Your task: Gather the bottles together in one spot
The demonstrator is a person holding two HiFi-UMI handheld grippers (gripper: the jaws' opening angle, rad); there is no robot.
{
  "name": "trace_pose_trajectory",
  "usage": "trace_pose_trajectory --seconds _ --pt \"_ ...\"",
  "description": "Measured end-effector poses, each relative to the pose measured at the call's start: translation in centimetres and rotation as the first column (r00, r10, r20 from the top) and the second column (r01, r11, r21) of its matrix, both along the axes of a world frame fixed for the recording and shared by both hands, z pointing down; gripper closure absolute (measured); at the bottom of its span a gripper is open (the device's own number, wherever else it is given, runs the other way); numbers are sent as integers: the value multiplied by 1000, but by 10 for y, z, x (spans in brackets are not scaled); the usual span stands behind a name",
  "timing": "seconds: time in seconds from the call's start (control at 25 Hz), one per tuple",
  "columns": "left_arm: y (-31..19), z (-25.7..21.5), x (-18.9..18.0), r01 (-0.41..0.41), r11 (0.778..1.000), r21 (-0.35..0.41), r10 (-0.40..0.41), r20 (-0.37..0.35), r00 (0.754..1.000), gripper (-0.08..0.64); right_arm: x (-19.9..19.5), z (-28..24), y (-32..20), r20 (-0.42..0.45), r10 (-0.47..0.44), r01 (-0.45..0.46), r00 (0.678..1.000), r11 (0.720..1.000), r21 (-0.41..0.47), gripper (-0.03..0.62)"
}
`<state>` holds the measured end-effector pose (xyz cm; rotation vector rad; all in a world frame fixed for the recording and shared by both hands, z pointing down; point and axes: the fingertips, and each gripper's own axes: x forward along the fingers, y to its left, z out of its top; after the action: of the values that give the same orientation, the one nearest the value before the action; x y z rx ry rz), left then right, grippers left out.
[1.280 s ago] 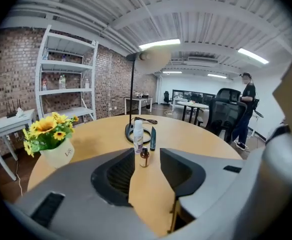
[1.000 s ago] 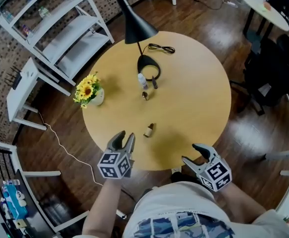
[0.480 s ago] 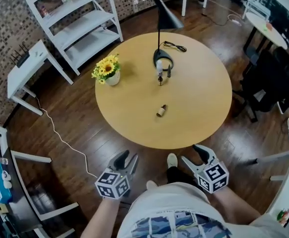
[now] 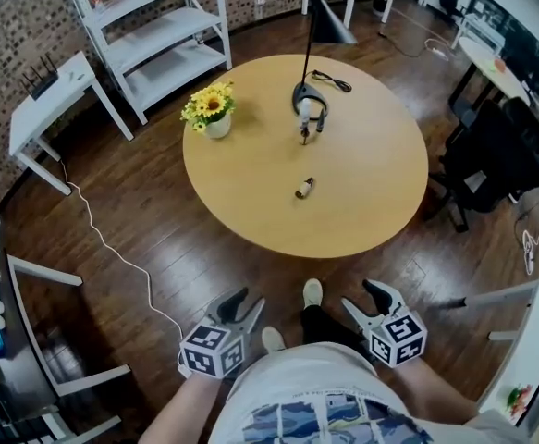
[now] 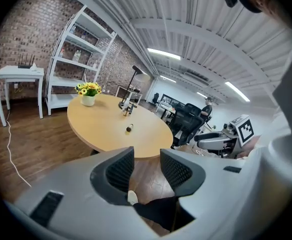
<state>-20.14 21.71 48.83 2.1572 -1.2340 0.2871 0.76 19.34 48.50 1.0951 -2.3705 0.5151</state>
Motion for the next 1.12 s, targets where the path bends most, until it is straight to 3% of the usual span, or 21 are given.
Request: trace_pose_trajectory --seconds 0.32,0.6,0.92,1.12 --pt "10 4 -3 1 999 -33 0 28 1000 422 -4 -6 -2 5 -17 17 1000 1000 15 322" --pt "-22 3 11 2 1000 -27 -2 -14 1000 419 7 0 -28 13 -20 20 1000 1000 9 321" --pt "-100 22 44 -38 997 -72 44 85 995 417 36 10 -96 44 -21 21 999 1000 -18 321" --pt "-174 46 77 -90 988 -122 111 179 978 399 65 14 -143 70 -24 27 997 999 -41 321"
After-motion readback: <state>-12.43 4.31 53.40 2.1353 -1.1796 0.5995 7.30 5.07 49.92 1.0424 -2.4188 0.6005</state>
